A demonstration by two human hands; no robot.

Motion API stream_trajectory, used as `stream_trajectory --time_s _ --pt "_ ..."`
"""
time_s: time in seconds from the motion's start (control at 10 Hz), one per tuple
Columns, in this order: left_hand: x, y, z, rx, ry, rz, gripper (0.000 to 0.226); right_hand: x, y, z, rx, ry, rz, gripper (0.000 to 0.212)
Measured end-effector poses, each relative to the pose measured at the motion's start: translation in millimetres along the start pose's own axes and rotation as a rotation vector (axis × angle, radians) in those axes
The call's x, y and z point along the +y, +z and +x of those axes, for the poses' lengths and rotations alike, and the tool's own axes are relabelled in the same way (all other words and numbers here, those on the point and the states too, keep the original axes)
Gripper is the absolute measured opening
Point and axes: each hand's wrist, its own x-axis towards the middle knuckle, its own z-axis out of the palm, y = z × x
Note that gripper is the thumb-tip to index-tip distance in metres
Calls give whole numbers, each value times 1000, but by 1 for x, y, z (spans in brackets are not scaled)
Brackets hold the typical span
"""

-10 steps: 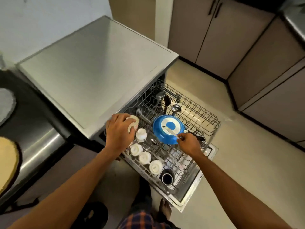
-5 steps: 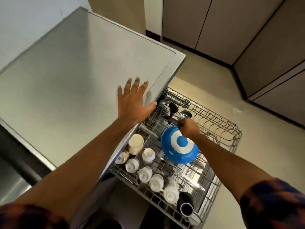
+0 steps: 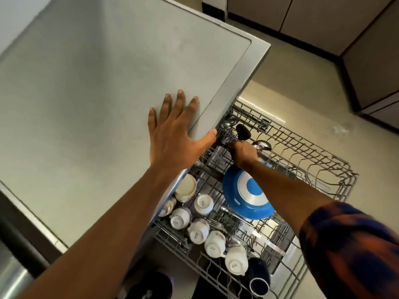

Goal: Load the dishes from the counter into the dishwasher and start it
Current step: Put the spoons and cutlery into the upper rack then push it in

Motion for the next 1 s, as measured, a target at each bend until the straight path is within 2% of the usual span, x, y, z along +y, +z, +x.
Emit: stream_trajectory --time_s 0.3,0.4,0.8,1.0 --pt "1 -1 1 0 -20 -62 85 -3 14 16 -40 -22 -160 18" --pt "0 -1 0 4 -25 -66 85 -7 14 15 -51 -35 -180 23" --pt "1 -2 0 3 -30 -87 85 0 18 8 8 -121 -178 13" --pt "1 -2 -1 1 -33 -92 85 8 8 9 -12 -94 -227 9"
